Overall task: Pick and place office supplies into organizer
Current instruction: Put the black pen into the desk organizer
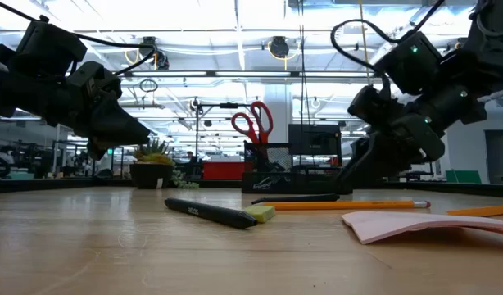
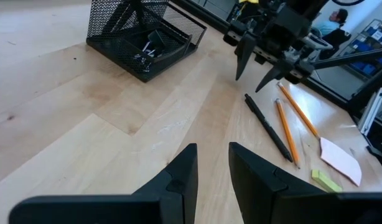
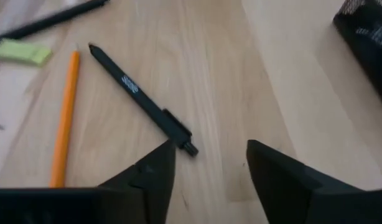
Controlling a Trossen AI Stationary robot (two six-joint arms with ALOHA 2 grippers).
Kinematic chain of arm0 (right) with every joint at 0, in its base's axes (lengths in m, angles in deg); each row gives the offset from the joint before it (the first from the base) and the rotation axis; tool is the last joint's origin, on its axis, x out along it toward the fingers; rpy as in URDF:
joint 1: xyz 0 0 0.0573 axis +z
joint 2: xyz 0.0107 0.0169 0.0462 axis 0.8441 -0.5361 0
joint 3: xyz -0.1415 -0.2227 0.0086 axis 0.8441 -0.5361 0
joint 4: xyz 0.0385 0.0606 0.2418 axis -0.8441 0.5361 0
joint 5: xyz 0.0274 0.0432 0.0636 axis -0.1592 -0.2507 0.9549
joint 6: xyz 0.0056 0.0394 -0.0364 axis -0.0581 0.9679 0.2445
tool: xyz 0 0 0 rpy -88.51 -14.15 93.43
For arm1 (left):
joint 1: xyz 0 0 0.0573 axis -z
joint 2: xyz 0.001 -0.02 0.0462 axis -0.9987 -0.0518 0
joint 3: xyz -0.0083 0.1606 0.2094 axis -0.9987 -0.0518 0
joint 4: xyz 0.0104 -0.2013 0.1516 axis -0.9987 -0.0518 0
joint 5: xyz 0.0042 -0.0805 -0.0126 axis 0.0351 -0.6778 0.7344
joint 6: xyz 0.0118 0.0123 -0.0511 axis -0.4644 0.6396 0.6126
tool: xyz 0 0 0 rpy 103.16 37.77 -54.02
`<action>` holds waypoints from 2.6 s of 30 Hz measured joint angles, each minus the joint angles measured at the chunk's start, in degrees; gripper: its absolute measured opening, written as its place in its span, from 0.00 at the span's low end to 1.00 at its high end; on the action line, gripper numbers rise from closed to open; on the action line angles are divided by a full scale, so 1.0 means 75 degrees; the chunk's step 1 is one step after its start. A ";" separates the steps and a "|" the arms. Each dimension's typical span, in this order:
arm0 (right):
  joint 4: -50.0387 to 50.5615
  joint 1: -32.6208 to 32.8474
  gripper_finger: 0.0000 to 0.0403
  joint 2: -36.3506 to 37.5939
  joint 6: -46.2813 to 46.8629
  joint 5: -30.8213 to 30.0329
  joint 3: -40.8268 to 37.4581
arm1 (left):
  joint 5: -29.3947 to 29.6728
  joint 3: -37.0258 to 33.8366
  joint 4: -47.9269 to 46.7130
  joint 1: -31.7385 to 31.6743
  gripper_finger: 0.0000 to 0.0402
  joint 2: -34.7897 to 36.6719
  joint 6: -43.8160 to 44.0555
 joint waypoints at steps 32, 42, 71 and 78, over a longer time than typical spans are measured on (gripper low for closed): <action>-0.2490 0.0545 0.24 -0.2213 0.0283 0.0178 0.0020 | -0.0003 0.0000 -0.0004 0.0000 0.23 0.0001 0.0036; -0.2665 0.0574 0.01 -0.2215 0.0679 0.0367 0.0020 | -0.0003 0.0000 -0.0006 0.0000 0.23 0.0002 0.0035; -0.3306 0.2108 0.42 -0.2204 0.1701 -0.1926 0.0172 | -0.0003 0.0000 -0.0015 -0.0002 0.23 0.0000 0.0033; -0.1683 0.2256 0.50 -0.2198 0.1514 -0.2235 0.0974 | -0.0003 0.0000 -0.0013 0.0000 0.23 -0.0001 0.0062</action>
